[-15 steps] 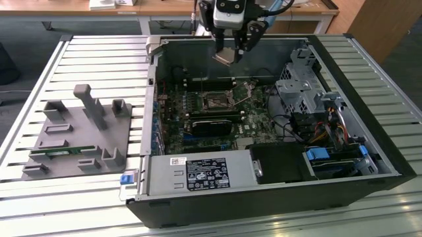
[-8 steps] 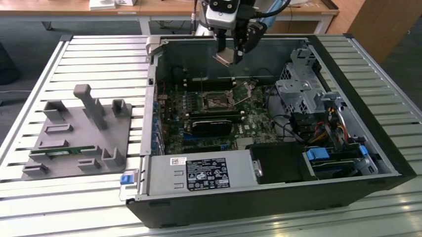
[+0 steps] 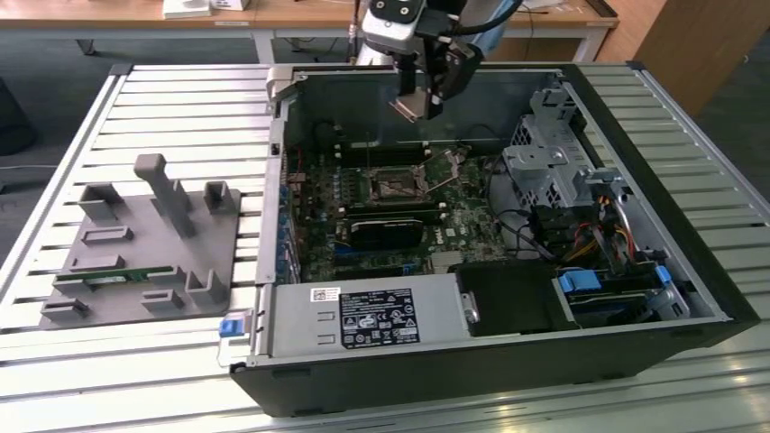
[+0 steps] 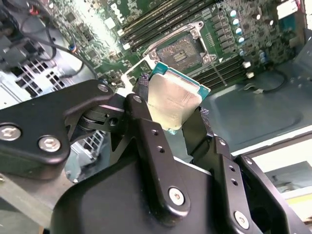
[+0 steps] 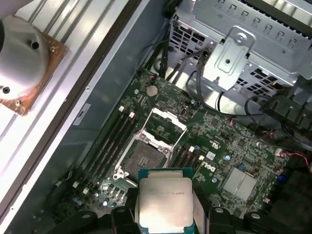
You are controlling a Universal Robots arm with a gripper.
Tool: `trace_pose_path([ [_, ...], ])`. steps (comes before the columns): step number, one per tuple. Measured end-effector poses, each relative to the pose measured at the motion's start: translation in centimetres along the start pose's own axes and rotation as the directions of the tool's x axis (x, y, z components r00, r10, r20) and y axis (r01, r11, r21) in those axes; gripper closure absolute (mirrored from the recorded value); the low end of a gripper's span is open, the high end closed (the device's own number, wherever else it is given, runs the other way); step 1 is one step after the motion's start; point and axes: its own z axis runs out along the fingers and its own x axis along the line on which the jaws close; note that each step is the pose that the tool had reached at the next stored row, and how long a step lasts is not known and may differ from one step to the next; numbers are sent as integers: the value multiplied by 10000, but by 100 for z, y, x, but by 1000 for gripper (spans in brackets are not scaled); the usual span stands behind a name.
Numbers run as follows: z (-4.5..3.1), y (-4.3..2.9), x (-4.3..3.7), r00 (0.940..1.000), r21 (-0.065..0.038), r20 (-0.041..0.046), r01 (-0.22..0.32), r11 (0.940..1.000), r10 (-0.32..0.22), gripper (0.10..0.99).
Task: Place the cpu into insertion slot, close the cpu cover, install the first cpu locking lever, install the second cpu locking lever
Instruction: 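Place the cpu into insertion slot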
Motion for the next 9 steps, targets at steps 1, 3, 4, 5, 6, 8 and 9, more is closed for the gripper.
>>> trace_pose_path([
  [1,2,0,0,9999,-3,14,-148,9999,148,557],
  [3,6,0,0,9990,-6,46,-454,9990,454,557],
  [4,8,-1,0,9980,-9,63,-628,9980,628,557],
  [5,10,-1,0,9969,-12,79,-788,9969,788,557],
  [6,13,-1,0,9955,-15,96,-944,9955,944,557],
  [8,18,-1,0,9919,-22,129,-1262,9920,1262,557],
  [9,20,-2,0,9898,-25,146,-1418,9899,1418,557],
])
